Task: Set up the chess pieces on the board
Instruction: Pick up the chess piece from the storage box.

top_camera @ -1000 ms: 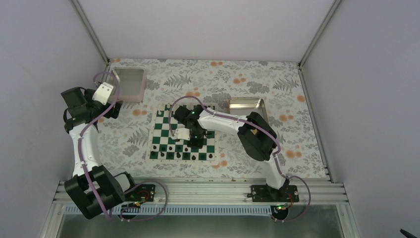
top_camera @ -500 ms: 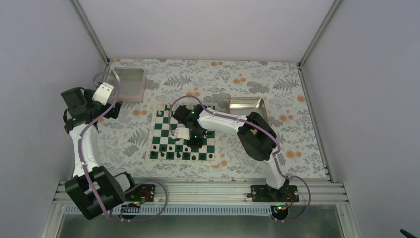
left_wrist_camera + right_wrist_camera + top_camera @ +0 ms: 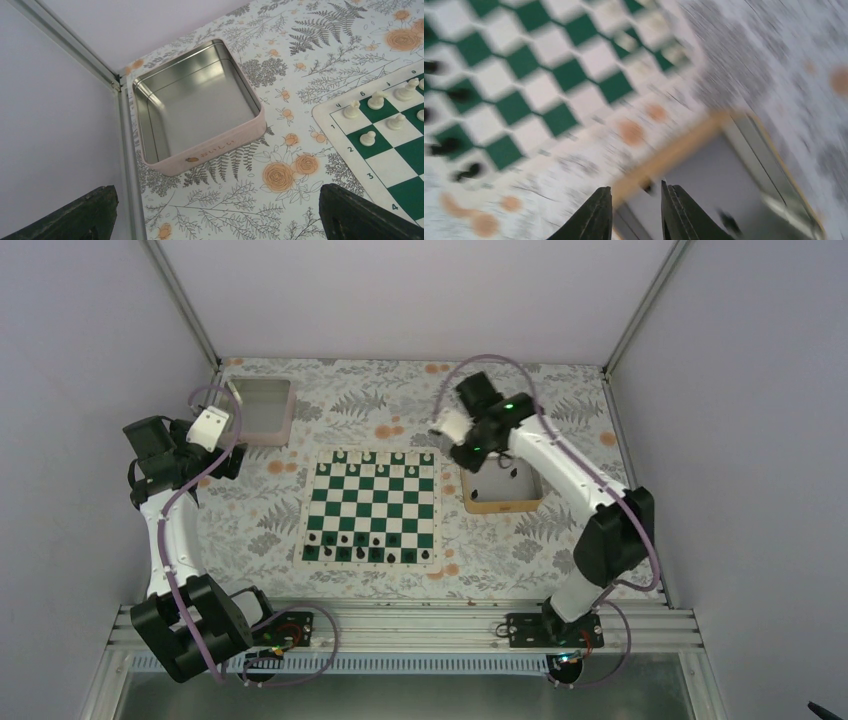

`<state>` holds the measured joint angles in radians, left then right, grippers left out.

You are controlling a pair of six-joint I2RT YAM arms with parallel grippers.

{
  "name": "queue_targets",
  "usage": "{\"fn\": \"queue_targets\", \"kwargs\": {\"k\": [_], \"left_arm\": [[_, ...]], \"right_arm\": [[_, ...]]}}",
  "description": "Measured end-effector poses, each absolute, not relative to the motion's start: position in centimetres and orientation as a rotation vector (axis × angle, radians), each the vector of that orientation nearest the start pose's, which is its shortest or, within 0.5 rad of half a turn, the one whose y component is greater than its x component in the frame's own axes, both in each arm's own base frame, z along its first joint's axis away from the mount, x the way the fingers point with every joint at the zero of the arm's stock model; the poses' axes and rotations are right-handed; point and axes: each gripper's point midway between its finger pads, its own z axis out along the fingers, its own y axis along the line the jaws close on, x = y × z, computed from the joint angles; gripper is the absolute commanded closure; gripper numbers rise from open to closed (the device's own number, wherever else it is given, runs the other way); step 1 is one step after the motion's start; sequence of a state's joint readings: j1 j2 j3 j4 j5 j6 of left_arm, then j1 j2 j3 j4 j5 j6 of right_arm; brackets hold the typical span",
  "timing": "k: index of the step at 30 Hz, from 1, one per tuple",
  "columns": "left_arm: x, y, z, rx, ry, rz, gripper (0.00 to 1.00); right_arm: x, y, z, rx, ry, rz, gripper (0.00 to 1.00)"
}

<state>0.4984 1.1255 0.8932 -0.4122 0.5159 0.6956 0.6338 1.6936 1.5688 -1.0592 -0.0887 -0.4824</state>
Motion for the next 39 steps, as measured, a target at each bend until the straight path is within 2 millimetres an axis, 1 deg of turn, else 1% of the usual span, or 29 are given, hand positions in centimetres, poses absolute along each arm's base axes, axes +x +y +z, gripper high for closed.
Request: {"fn": "queue_targets", "kwargs": {"k": [1, 2, 3, 5, 6, 8, 11, 13, 16, 22, 26, 31, 39], "left_arm": [[33.7, 8.7, 21.9, 0.483, 2.068, 0.131, 0.0], [33.7, 8.7, 22.0, 0.482, 2.067, 0.132, 0.0], [33.8, 8.7, 22.0, 0.479, 2.066, 0.132, 0.0], [33.9, 8.9, 22.0, 0.471, 2.065, 0.136, 0.0], [34.0, 9.1, 22.0, 0.462, 2.069, 0.139, 0.0], [34.4, 9.4, 22.2, 0.442, 2.076, 0.142, 0.0], [34.8, 9.9, 22.7, 0.417, 2.077, 0.153, 0.0], [35.1, 10.2, 23.2, 0.402, 2.071, 0.157, 0.0], [35.6, 10.5, 23.6, 0.381, 2.065, 0.161, 0.0], [35.8, 11.1, 22.6, 0.351, 2.099, 0.166, 0.0], [35.7, 11.2, 21.8, 0.332, 2.119, 0.15, 0.0], [35.7, 11.2, 21.1, 0.315, 2.136, 0.132, 0.0], [35.7, 11.2, 21.0, 0.303, 2.14, 0.124, 0.0]], "right_arm": [[32.0, 22.4, 17.8, -1.413, 2.363, 0.122, 0.72], [32.9, 20.3, 17.5, -1.352, 2.405, 0.083, 0.72], [33.8, 17.8, 16.6, -1.285, 2.461, 0.04, 0.72], [34.6, 14.0, 14.6, -1.194, 2.562, -0.029, 0.72], [34.8, 12.5, 13.6, -1.158, 2.608, -0.055, 0.72], [35.1, 10.1, 12.1, -1.096, 2.674, -0.089, 0.72], [35.8, 8.0, 10.7, -1.023, 2.724, -0.105, 0.72], [36.2, 7.3, 9.8, -0.997, 2.747, -0.107, 0.72], [36.5, 7.0, 8.4, -0.984, 2.774, -0.102, 0.72], [37.5, 6.6, 5.7, -0.969, 2.811, -0.102, 0.68], [38.2, 5.7, 4.2, -0.94, 2.84, -0.118, 0.67], [39.1, 5.1, 4.1, -0.91, 2.84, -0.131, 0.67], [40.2, 4.9, 4.7, -0.895, 2.816, -0.137, 0.67]]}}
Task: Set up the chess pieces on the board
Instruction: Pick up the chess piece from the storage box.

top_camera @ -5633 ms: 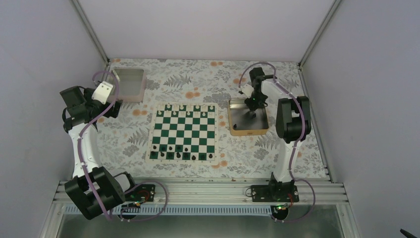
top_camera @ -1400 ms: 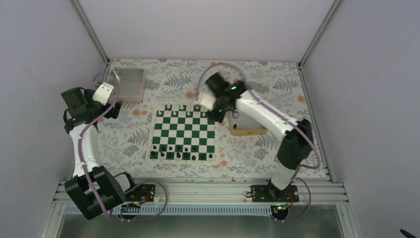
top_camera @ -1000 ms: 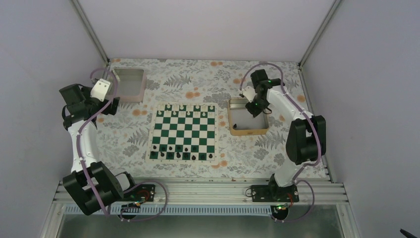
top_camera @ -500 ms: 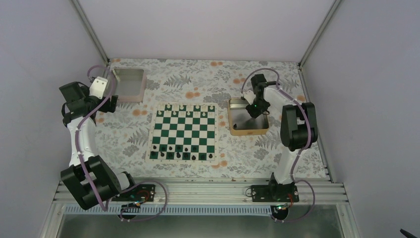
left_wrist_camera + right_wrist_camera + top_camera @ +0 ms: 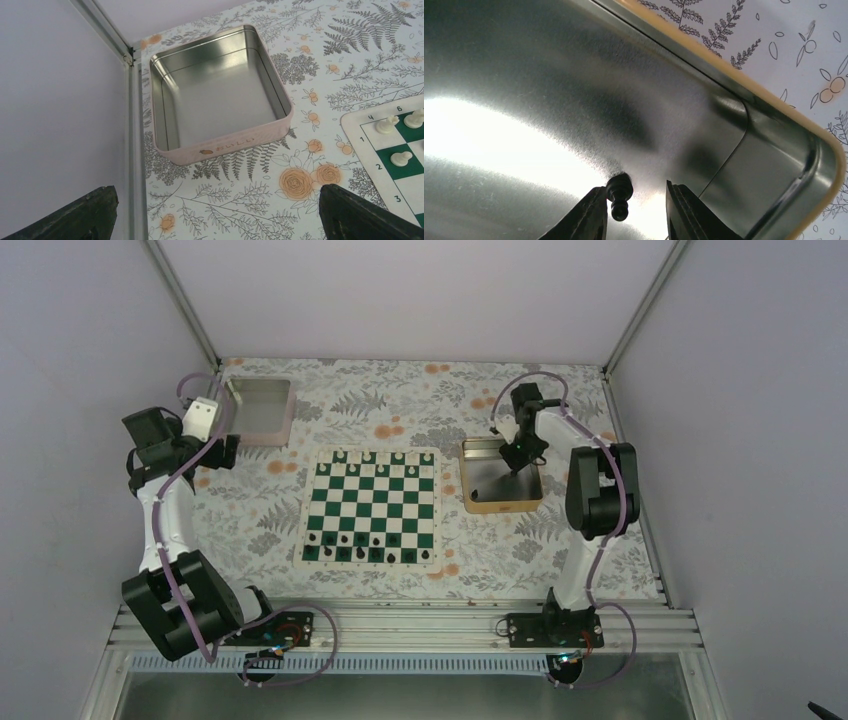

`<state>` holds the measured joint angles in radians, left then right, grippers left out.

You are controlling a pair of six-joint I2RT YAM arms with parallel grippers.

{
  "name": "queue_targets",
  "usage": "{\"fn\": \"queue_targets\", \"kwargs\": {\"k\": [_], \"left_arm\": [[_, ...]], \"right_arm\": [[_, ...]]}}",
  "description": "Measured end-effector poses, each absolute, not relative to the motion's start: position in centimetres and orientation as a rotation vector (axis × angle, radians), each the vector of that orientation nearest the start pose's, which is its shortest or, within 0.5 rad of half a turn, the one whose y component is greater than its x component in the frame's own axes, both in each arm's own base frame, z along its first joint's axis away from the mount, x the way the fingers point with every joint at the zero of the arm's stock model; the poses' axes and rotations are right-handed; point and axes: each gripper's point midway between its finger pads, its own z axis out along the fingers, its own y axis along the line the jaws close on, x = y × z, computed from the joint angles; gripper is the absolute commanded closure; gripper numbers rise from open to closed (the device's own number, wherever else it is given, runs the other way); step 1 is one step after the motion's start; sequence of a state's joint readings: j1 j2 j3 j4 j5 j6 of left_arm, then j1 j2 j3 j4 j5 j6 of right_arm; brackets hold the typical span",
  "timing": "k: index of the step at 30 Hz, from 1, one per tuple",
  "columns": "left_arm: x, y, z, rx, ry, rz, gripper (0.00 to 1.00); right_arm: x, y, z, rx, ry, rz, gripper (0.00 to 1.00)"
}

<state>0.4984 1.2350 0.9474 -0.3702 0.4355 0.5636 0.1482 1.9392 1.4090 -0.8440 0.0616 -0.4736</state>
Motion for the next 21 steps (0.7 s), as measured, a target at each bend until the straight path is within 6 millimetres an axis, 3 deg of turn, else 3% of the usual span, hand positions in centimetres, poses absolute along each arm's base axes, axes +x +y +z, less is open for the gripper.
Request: {"fn": "queue_targets", "kwargs": {"k": [7, 12, 17, 21], "left_arm": [[35.5, 11.1, 20.5, 0.301, 2.15, 0.12, 0.0], [35.5, 11.1, 20.4, 0.3, 2.151, 0.118, 0.0], [35.5, 11.1, 20.4, 0.301, 2.152, 0.119, 0.0], [35.4, 11.1, 20.5, 0.301, 2.148, 0.121, 0.0]], "right_arm": [[39.8, 5.1, 3.5, -0.916, 2.852, -0.11, 0.69], [39.5, 5.2, 3.4, -0.922, 2.861, -0.092, 0.77], [39.3, 5.2, 3.4, -0.925, 2.867, -0.087, 0.77], [39.2, 5.2, 3.4, -0.928, 2.87, -0.085, 0.86]]}}
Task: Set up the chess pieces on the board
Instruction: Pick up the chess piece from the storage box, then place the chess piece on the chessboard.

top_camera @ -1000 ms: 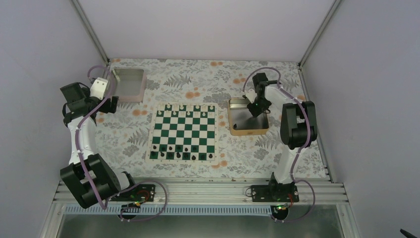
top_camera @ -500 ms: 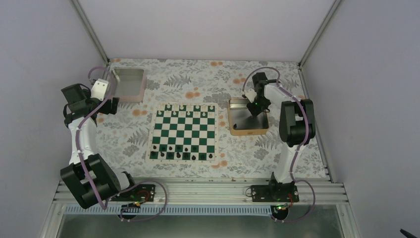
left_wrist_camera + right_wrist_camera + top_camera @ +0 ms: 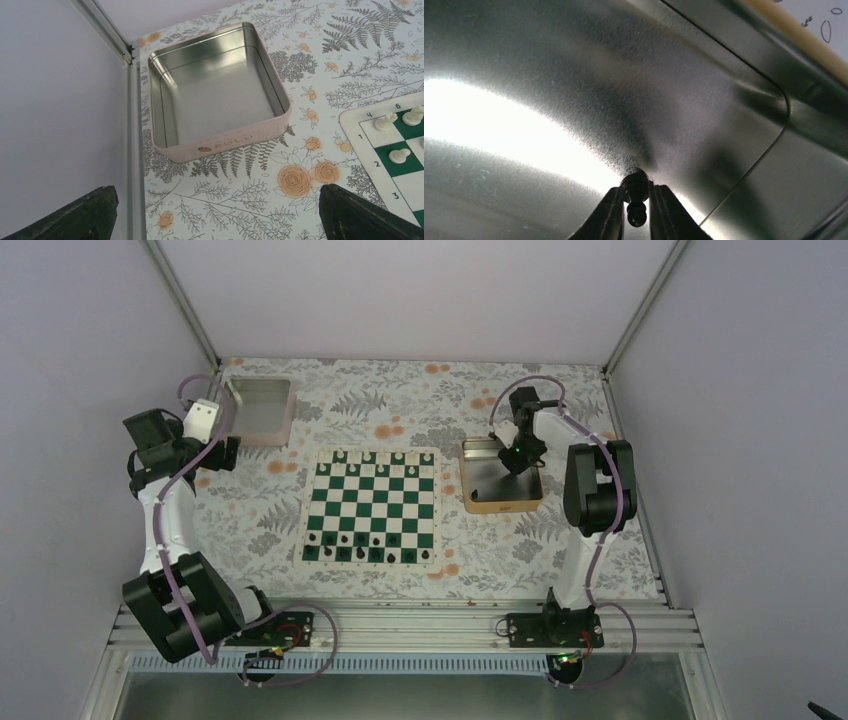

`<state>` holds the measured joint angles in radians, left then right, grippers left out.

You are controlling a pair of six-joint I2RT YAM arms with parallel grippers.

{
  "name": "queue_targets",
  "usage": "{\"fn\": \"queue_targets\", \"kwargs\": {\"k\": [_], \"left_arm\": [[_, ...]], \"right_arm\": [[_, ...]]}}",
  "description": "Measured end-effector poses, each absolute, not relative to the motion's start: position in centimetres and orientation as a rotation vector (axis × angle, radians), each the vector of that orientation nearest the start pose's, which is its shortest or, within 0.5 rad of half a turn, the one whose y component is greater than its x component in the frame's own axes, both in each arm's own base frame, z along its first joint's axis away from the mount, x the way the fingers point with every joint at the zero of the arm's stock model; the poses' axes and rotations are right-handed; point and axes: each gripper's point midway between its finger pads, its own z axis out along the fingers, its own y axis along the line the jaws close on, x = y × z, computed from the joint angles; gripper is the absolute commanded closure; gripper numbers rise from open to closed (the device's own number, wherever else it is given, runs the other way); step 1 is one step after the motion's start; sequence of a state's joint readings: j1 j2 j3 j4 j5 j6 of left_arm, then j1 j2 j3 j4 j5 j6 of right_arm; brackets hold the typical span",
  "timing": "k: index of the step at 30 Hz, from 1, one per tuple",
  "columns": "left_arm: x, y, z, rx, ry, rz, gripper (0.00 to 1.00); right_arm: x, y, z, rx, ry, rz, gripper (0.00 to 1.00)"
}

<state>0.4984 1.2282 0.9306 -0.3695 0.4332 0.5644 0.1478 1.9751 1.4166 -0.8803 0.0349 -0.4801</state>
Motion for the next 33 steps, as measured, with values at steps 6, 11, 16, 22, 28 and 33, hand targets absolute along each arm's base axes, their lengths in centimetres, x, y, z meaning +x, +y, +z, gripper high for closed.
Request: {"fn": "queue_targets", "kwargs": {"k": [6, 11, 16, 22, 28, 33], "left_arm": [[35.3, 11.0, 20.8, 0.303, 2.143, 0.125, 0.0], [35.2, 11.0, 20.8, 0.302, 2.145, 0.123, 0.0], [35.2, 10.9, 20.8, 0.301, 2.144, 0.123, 0.0], [35.2, 10.9, 20.9, 0.292, 2.144, 0.119, 0.0], [35.2, 11.0, 21.0, 0.275, 2.145, 0.12, 0.0], [35.0, 11.1, 21.4, 0.27, 2.133, 0.141, 0.0]], "right_arm": [[39.0, 5.2, 3.5, -0.933, 2.878, -0.083, 0.92], [38.6, 6.1, 4.9, -0.975, 2.868, -0.108, 0.92], [38.3, 10.9, 9.6, -1.113, 2.726, -0.12, 0.92], [34.7, 19.4, 14.0, -1.359, 2.507, -0.039, 0.91], [28.6, 26.6, 13.1, -1.639, 2.379, 0.117, 0.91], [24.9, 29.7, 10.6, -1.78, 2.325, 0.203, 0.91]]}}
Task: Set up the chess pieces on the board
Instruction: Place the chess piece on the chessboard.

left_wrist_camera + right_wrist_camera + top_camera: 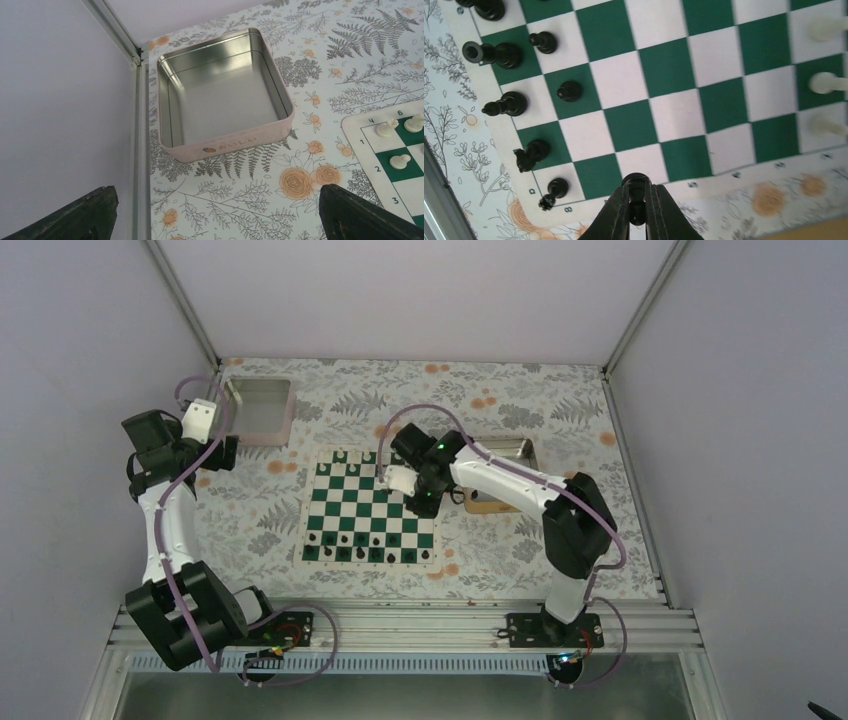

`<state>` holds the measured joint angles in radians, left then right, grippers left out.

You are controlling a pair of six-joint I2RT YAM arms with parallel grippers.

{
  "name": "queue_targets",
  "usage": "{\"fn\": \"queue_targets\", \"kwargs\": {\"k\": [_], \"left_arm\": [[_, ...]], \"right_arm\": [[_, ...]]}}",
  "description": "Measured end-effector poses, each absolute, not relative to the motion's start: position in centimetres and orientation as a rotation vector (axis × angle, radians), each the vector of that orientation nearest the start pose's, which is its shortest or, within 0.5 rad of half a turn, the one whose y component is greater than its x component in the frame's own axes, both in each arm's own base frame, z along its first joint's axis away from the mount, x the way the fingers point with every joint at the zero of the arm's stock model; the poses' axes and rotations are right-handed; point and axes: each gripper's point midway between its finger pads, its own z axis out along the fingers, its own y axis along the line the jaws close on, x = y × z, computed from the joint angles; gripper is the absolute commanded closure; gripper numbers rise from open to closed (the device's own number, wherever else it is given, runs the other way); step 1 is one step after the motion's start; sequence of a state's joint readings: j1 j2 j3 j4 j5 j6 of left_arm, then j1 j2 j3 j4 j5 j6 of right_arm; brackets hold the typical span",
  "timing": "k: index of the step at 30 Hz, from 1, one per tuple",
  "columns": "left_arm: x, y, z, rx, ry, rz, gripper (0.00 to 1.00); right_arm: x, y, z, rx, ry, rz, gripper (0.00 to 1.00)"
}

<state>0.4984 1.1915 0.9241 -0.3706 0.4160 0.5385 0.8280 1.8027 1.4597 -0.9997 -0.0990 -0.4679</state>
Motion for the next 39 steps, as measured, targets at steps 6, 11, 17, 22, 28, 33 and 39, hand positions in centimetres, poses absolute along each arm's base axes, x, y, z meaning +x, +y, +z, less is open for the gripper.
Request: {"fn": "queue_targets", "kwargs": {"k": [6, 11, 17, 22, 28, 33, 39], "left_arm": [[34.7, 11.1, 21.7, 0.268, 2.124, 0.156, 0.0], [34.8, 11.3, 21.7, 0.264, 2.125, 0.164, 0.0], [34.8, 11.3, 21.7, 0.264, 2.121, 0.171, 0.0], [34.8, 11.4, 21.7, 0.262, 2.12, 0.176, 0.0], [34.9, 11.4, 21.8, 0.263, 2.117, 0.178, 0.0], [34.9, 11.4, 21.8, 0.263, 2.117, 0.178, 0.0], [34.9, 11.4, 21.7, 0.263, 2.117, 0.178, 0.0]], "right_arm": [[22.6, 30.6, 7.3, -1.863, 2.325, 0.25, 0.91], [21.8, 31.2, 5.7, -1.896, 2.328, 0.276, 0.91], [21.3, 32.2, 4.8, -1.922, 2.312, 0.306, 0.9], [20.8, 32.2, 4.1, -1.948, 2.325, 0.307, 0.9], [20.2, 32.2, 4.0, -1.967, 2.326, 0.311, 0.9], [19.9, 31.8, 3.6, -1.979, 2.342, 0.305, 0.89], [19.7, 31.4, 3.3, -1.986, 2.349, 0.295, 0.72]]}}
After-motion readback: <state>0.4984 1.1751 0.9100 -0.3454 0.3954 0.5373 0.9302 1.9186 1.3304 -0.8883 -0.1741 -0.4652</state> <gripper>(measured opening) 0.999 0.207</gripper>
